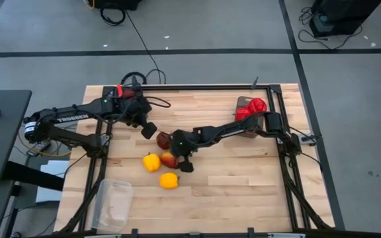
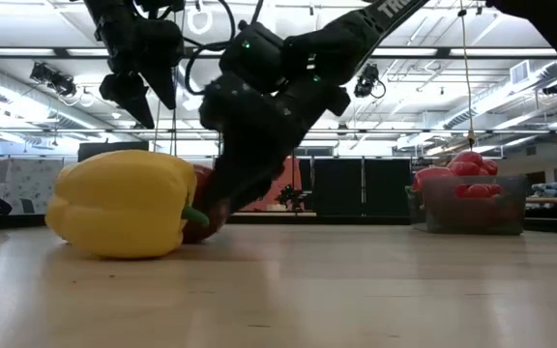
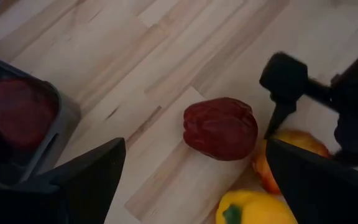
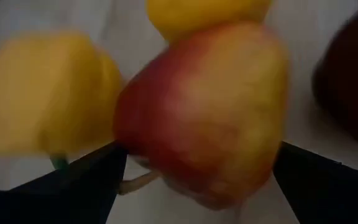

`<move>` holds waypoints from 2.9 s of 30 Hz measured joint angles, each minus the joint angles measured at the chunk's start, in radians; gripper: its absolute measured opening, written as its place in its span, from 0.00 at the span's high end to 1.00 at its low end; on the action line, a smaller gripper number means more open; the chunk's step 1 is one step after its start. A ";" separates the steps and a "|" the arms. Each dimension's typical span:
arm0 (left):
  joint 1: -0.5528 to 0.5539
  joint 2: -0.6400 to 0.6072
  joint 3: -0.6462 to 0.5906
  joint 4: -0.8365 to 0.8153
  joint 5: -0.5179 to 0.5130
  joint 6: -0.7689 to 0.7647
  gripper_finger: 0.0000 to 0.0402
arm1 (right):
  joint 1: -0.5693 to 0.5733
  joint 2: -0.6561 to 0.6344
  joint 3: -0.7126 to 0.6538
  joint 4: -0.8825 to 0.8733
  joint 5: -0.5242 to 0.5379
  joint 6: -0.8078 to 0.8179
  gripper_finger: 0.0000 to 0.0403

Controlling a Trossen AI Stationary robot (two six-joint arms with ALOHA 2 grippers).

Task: Sort produce into baskets
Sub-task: Put the red apple into the left black bin

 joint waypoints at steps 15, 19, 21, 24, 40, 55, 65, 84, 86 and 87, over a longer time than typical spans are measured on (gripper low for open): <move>0.000 0.000 0.000 -0.007 -0.008 0.000 0.02 | -0.010 0.003 0.000 0.210 0.116 0.231 0.23; 0.000 0.000 0.000 -0.007 -0.008 0.000 0.02 | -0.022 0.000 0.002 0.210 0.115 0.250 0.44; 0.000 0.000 0.000 -0.007 -0.008 0.001 0.02 | -0.029 -0.002 0.003 0.205 0.103 0.260 0.57; 0.000 0.000 0.000 -0.007 -0.008 0.001 0.02 | -0.041 0.002 0.000 0.174 0.068 0.263 0.76; -0.011 0.007 -0.017 0.006 0.021 0.082 0.02 | -0.068 -0.129 0.002 -0.027 0.258 0.101 0.71; -0.153 0.194 -0.127 0.373 0.024 0.570 0.02 | -0.127 -0.165 0.000 -0.421 0.147 0.134 0.04; -0.143 0.408 -0.116 0.382 0.014 0.601 0.04 | -0.130 -0.204 -0.002 -0.532 0.145 0.128 0.05; 0.120 0.307 0.055 0.137 -0.207 0.472 0.28 | -0.154 -0.209 0.000 -0.592 0.163 0.225 0.14; 0.180 0.278 0.056 0.105 -0.234 0.472 0.28 | -0.154 -0.209 0.000 -0.583 0.163 0.225 0.14; 0.212 0.267 0.056 0.106 -0.236 0.471 0.28 | -0.154 -0.209 0.000 -0.578 0.163 0.225 0.14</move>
